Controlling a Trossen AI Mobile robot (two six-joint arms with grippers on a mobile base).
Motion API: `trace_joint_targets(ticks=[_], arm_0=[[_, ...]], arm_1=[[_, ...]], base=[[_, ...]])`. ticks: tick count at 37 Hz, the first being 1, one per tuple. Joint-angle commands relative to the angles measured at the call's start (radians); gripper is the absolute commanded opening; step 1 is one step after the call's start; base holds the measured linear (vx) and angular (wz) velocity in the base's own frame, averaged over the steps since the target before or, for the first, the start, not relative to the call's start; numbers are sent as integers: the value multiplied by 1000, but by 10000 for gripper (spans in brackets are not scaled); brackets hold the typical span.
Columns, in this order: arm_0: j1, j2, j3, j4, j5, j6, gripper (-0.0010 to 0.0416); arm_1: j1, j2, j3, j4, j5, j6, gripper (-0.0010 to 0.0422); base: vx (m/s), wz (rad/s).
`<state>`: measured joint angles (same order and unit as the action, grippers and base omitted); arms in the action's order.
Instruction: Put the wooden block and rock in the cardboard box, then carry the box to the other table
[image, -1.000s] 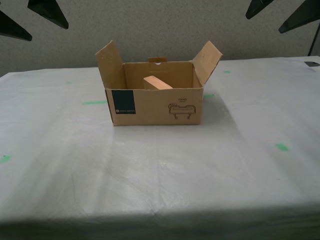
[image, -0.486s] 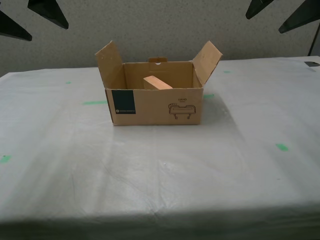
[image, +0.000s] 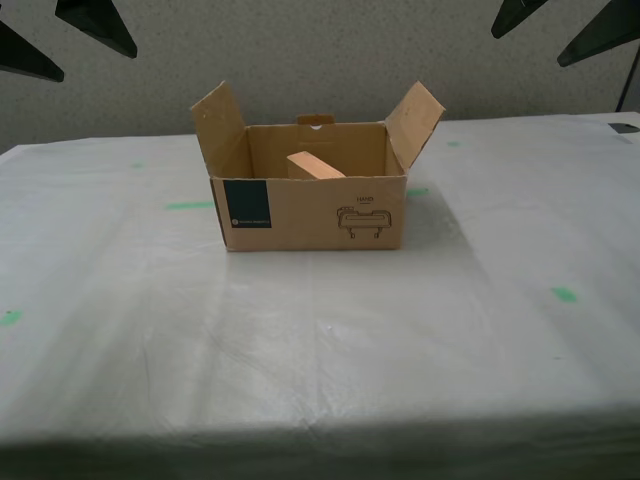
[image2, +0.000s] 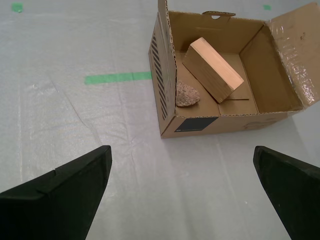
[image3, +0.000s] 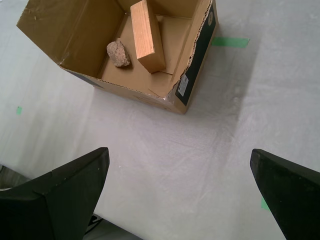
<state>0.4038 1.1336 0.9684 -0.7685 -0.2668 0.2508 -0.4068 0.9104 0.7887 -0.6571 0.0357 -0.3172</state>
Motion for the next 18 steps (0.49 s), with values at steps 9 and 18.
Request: trace_joint_targets(ticks=[9, 18], arm_0=[[0, 0, 0, 2, 3, 3, 394], [0, 0, 0, 2, 3, 3, 394]], arm_1=[[0, 0, 0, 1, -2, -4, 387], [0, 0, 0, 1, -2, -4, 387]], base=[[0, 0], [0, 0]])
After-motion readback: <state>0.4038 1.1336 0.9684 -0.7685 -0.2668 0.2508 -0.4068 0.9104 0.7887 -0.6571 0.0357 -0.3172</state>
